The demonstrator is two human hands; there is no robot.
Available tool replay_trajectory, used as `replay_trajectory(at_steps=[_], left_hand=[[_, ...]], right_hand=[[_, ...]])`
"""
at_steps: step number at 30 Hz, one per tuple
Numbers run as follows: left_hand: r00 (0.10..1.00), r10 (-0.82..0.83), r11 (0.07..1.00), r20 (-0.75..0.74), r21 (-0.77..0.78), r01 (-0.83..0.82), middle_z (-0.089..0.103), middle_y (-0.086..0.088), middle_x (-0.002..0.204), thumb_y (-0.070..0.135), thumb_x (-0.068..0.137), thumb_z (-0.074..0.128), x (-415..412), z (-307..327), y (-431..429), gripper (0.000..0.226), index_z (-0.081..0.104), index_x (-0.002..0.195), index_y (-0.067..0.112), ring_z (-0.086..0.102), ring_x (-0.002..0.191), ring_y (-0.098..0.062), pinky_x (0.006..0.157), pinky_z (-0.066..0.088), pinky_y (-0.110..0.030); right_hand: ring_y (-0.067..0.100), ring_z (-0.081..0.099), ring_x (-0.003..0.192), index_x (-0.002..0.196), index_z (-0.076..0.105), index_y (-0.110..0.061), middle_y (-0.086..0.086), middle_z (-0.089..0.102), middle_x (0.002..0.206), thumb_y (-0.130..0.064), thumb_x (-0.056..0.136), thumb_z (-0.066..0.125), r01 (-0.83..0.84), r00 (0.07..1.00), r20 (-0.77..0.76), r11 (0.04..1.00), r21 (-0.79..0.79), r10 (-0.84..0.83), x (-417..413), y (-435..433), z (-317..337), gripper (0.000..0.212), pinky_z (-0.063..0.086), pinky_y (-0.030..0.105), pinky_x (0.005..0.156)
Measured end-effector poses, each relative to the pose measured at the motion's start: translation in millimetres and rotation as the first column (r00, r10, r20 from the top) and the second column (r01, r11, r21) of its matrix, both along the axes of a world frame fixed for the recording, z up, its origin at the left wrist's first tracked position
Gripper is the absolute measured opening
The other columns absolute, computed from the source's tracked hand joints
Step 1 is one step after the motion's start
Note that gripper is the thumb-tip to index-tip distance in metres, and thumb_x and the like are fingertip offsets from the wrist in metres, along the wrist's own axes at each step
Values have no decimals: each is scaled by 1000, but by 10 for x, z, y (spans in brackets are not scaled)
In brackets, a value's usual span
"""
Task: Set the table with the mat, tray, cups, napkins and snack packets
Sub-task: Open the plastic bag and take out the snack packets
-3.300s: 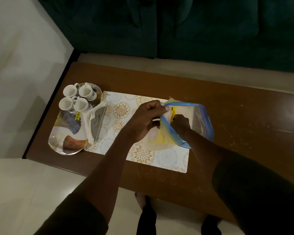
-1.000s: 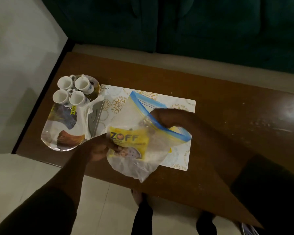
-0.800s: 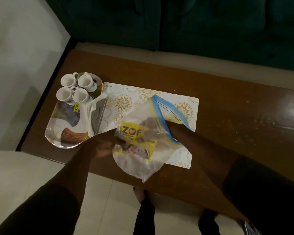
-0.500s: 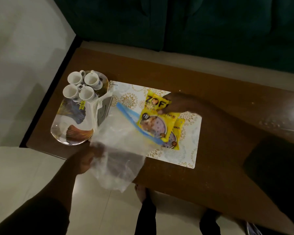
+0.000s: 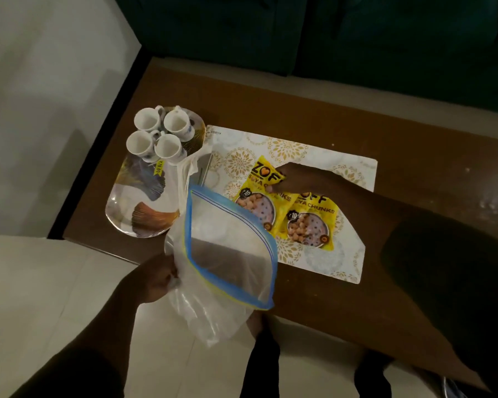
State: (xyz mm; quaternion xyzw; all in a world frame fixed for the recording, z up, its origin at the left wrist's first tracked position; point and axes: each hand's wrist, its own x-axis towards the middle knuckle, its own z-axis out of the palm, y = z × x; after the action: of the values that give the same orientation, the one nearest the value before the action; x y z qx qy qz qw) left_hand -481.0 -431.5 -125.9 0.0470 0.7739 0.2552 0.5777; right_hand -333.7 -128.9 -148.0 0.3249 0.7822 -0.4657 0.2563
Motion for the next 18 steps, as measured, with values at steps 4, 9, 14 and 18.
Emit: replay_trajectory(at_steps=[4,9,14,18], left_hand=[[997,8,1000,73,-4,-7,73,-11,64,-19,93,35,31,-41,-48,33,41,124,-29,55,46,15,52,41,-1],[955,205,974,216,50,-220,61,-12,87,-15,89,28,-3,-117,116,40,61,94,7,58,81,-24,69,49,-34],[912,230,936,340,180,-303,64,-5,76,-9,90,30,196,25,594,44,67,76,12,60,78,-18,79,47,-29],[837,190,900,513,249,-357,61,4,59,15,93,44,468,174,1133,36,69,67,20,55,55,-13,66,43,-31]], right_hand=[[29,60,97,120,60,-4,13,63,108,-42,87,67,-111,991,85,993,32,108,-160,-135,-88,51,45,36,81],[33,58,116,131,54,-11,17,59,129,-35,83,74,153,986,-113,938,312,-123,-76,-220,-152,57,48,40,96],[26,57,122,119,62,-9,8,64,123,-38,92,59,733,484,-472,636,-241,-737,408,-220,139,39,42,36,101],[33,48,130,137,53,-13,17,51,141,-56,84,59,562,314,-150,311,-767,-938,1006,-121,406,69,30,49,113]])
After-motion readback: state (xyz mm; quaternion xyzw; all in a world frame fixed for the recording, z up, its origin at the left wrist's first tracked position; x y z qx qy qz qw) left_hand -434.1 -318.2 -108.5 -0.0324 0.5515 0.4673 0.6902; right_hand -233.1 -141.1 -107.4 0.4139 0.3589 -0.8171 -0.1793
